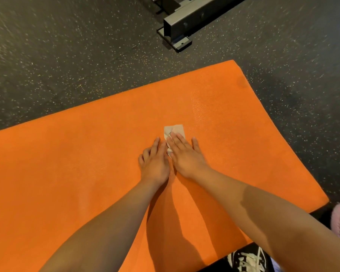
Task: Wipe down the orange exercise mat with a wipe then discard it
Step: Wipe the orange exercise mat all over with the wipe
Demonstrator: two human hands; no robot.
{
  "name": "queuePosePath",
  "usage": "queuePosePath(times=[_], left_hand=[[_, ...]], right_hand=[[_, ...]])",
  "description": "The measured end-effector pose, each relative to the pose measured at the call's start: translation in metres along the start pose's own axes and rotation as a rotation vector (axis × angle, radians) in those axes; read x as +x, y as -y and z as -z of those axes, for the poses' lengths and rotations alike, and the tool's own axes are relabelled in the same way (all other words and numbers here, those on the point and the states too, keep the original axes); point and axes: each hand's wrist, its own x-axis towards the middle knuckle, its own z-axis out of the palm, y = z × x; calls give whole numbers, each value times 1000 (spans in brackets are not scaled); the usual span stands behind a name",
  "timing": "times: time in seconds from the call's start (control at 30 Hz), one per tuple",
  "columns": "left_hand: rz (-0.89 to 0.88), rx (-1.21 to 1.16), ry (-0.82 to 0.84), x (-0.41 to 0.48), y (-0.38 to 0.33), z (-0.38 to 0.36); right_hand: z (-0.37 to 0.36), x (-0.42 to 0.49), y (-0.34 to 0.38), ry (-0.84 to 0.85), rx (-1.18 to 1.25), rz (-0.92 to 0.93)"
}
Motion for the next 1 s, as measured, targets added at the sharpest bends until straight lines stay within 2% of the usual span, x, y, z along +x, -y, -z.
queuePosePath(times=[0.17,0.23,0.3,0.43,0.5,0.57,0.7,0.77,0.83,0.9,1.0], left_hand=[[30,110,13,19,6,10],[39,107,0,32,10,18],[56,57,-2,47,10,22],[103,24,55,58,-2,16],[93,31,53,55,1,11],[67,46,43,53,7,10],[49,55,58,53,10,10],[51,61,54,53,9,9],[55,54,53,53,8,9],[52,41,58,54,9,11],[41,40,50,54,12,13]], right_hand=[[14,24,-31,-119,102,-343],[13,36,-23,-146,120,-385],[11,45,-10,-169,148,-351],[9,47,12,-108,103,-52],[12,46,9,-71,69,32],[16,47,-4,-83,28,12],[26,52,-24,-140,90,-292],[25,55,-16,-148,132,-332],[24,55,0,-133,154,-261],[20,52,14,-71,117,-108],[20,51,6,-37,29,25]])
